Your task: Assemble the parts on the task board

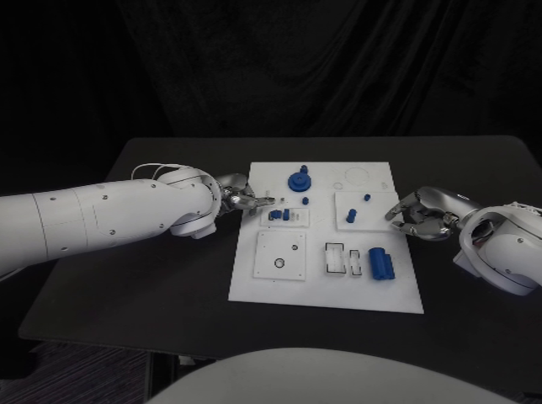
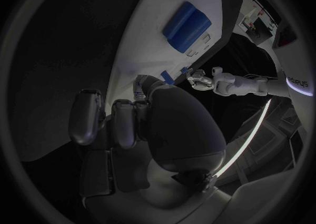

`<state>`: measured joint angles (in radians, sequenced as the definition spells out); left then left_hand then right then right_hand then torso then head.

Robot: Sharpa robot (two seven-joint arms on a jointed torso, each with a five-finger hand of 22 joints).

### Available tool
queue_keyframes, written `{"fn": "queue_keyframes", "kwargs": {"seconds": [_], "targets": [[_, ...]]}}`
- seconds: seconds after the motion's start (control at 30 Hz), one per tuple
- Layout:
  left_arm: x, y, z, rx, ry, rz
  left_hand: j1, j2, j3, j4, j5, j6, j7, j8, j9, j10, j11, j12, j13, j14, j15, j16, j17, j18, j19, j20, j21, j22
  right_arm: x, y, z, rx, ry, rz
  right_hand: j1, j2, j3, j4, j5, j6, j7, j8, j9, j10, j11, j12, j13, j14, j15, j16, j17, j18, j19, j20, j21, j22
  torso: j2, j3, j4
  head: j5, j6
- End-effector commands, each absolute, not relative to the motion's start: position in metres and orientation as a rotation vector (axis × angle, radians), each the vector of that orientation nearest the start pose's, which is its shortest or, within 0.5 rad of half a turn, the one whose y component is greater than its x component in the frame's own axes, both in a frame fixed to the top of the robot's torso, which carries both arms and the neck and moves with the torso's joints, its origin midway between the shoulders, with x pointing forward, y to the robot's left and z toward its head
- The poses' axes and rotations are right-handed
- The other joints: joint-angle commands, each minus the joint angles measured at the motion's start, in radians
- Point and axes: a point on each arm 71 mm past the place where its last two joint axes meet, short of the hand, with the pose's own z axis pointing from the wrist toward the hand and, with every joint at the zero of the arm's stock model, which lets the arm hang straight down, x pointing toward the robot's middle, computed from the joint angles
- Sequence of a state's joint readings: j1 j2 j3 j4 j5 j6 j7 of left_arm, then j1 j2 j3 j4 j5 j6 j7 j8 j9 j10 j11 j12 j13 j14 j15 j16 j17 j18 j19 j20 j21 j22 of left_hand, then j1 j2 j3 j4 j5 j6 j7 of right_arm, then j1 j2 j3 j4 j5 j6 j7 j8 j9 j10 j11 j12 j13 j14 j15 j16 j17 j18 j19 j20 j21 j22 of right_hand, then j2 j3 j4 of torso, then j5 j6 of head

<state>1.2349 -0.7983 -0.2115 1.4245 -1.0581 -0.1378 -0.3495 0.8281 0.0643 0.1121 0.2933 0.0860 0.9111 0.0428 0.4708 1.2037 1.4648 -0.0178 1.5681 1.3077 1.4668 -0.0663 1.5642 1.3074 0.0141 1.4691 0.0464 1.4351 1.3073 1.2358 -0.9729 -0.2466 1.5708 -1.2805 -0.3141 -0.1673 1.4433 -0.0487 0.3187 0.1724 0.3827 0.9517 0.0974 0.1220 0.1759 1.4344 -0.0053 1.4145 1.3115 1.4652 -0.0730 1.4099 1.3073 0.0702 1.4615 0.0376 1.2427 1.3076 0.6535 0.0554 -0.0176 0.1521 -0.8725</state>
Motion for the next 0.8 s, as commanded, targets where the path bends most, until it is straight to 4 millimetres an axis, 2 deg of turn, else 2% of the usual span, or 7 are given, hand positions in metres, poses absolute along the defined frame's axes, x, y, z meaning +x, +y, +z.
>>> {"fn": "queue_keyframes", "kwargs": {"seconds": [0.03, 0.2, 0.37, 0.53, 0.8], "targets": [[0.482, 0.228, -0.260, -0.237, 2.173, -0.489, -0.012, 0.002, -0.028, 0.000, -0.016, -0.008, -0.001, 0.011, 0.013, 0.106, -0.007, 0.003, 0.263, 0.104, -0.007, 0.007, 0.263, 0.016, 0.046, -0.007, 0.003, 0.224, 0.449, -0.263, -0.243, 0.044, 1.914, 0.515, -0.005, 0.001, 0.000, 0.000, 0.006, -0.004, 0.001, -0.007, -0.001, -0.001, 0.003, -0.002, 0.086, 0.067, 0.005, -0.003, 0.115, -0.003, 0.001, 0.004, -0.004, 0.175, 0.000, 0.0005, -0.0003, 0.002, 0.000], [0.483, 0.230, -0.263, -0.194, 2.228, -0.506, -0.014, -0.003, -0.064, -0.002, -0.033, -0.011, -0.001, 0.022, 0.028, 0.106, -0.007, 0.003, 0.263, 0.104, -0.007, 0.007, 0.263, 0.016, 0.046, -0.008, 0.004, 0.224, 0.450, -0.263, -0.243, 0.042, 1.916, 0.515, -0.004, 0.002, 0.000, -0.001, 0.007, -0.003, 0.002, -0.007, -0.001, -0.001, 0.002, -0.002, 0.086, 0.067, 0.005, -0.003, 0.115, -0.003, 0.002, 0.004, -0.003, 0.175, 0.000, -0.0006, 0.0002, 0.005, 0.000], [0.485, 0.226, -0.267, -0.217, 2.295, -0.570, 0.041, -0.014, -0.095, -0.006, -0.035, -0.028, 0.002, 0.018, 0.036, 0.106, -0.004, 0.003, 0.263, 0.104, -0.004, 0.007, 0.263, 0.016, 0.045, -0.006, 0.004, 0.224, 0.450, -0.262, -0.244, 0.041, 1.918, 0.515, -0.004, 0.002, 0.000, -0.001, 0.007, -0.003, 0.002, -0.007, -0.001, -0.001, 0.002, -0.002, 0.086, 0.067, 0.005, -0.003, 0.115, -0.003, 0.002, 0.004, -0.003, 0.175, 0.000, -0.0014, -0.0002, 0.006, 0.000], [0.487, 0.222, -0.268, -0.228, 2.310, -0.615, 0.073, -0.017, -0.128, -0.003, -0.036, -0.054, 0.012, -0.008, 0.030, 0.106, 0.004, 0.003, 0.263, 0.104, 0.003, 0.007, 0.263, 0.017, 0.041, -0.001, -0.001, 0.223, 0.450, -0.262, -0.244, 0.040, 1.918, 0.515, -0.004, 0.003, 0.001, -0.001, 0.007, -0.002, 0.002, -0.006, -0.001, -0.002, 0.003, -0.003, 0.086, 0.067, 0.005, -0.003, 0.115, -0.003, 0.001, 0.004, -0.004, 0.175, 0.001, -0.0021, 0.0010, 0.002, 0.000], [0.490, 0.219, -0.271, -0.228, 2.323, -0.634, 0.097, 0.002, -0.166, -0.003, -0.036, -0.068, 0.022, -0.046, 0.013, 0.106, 0.014, 0.003, 0.263, 0.104, 0.013, 0.007, 0.263, 0.017, 0.037, 0.008, -0.004, 0.222, 0.450, -0.262, -0.244, 0.041, 1.921, 0.514, -0.004, 0.003, 0.001, -0.001, 0.007, -0.002, 0.002, -0.006, -0.001, -0.002, 0.003, -0.003, 0.086, 0.067, 0.005, -0.003, 0.115, -0.003, 0.001, 0.004, -0.004, 0.175, 0.001, -0.0015, 0.0005, 0.003, 0.000]]}}
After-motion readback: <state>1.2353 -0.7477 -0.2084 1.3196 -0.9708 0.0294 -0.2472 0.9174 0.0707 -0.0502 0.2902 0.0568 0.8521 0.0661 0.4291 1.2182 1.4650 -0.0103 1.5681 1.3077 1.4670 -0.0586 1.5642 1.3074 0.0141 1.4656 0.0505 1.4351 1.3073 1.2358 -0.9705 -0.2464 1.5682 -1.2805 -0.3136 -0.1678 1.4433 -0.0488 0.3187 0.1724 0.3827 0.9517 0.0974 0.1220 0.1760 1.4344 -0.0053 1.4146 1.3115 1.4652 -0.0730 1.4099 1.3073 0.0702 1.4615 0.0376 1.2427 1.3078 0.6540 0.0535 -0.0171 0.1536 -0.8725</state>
